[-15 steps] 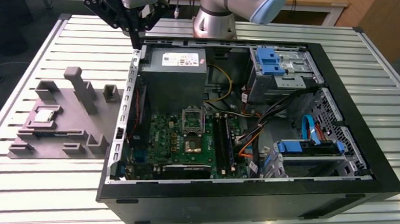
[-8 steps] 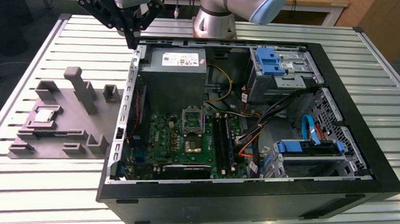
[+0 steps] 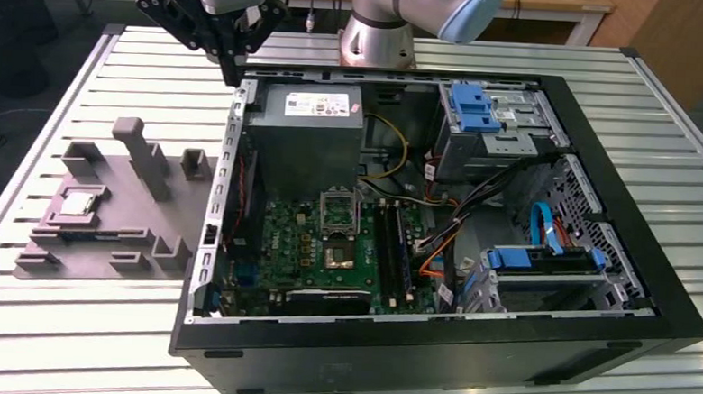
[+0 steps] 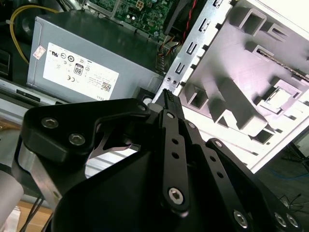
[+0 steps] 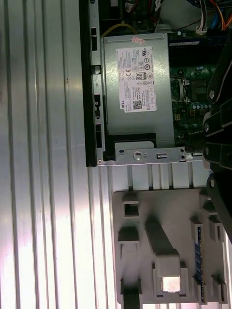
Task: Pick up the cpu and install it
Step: 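Reach for the cpu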
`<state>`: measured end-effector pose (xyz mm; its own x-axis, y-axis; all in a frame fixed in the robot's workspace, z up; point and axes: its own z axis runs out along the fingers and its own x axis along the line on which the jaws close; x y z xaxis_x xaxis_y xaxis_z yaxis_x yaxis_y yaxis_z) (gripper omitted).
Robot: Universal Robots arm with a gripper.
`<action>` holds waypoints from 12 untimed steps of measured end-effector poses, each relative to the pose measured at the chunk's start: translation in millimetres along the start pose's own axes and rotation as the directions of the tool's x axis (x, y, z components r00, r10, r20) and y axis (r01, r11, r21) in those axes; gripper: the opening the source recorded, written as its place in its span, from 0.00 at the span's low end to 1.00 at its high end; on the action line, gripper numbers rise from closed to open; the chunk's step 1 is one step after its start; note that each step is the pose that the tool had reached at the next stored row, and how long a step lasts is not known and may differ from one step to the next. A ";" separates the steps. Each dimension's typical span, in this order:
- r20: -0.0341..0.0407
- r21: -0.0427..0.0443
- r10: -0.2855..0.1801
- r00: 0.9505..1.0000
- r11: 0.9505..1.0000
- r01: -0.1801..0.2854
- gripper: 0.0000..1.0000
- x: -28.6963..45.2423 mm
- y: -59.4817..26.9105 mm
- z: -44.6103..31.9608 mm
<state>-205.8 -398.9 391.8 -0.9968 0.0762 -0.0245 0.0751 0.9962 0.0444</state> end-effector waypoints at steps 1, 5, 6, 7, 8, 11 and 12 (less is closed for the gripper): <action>0.000 0.000 0.000 1.000 1.000 0.000 0.11 0.3 0.0 0.0; 0.000 0.000 0.000 1.000 1.000 0.000 0.11 2.5 -0.2 -0.1; 0.000 0.000 0.000 1.000 1.000 0.000 0.11 3.5 -0.3 -0.1; 0.000 0.000 0.000 1.000 1.000 0.000 0.11 4.5 -0.4 -0.1; 0.000 0.000 0.000 1.000 1.000 0.000 0.11 5.6 -0.4 -0.2; 0.000 0.000 0.000 1.000 1.000 0.000 0.11 8.1 -0.6 -0.2; 0.000 0.000 0.000 1.000 1.000 0.000 0.11 8.8 -0.7 -0.3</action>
<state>-214.6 -398.9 391.8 -0.9968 0.0762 -0.0245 0.0751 0.9962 0.0444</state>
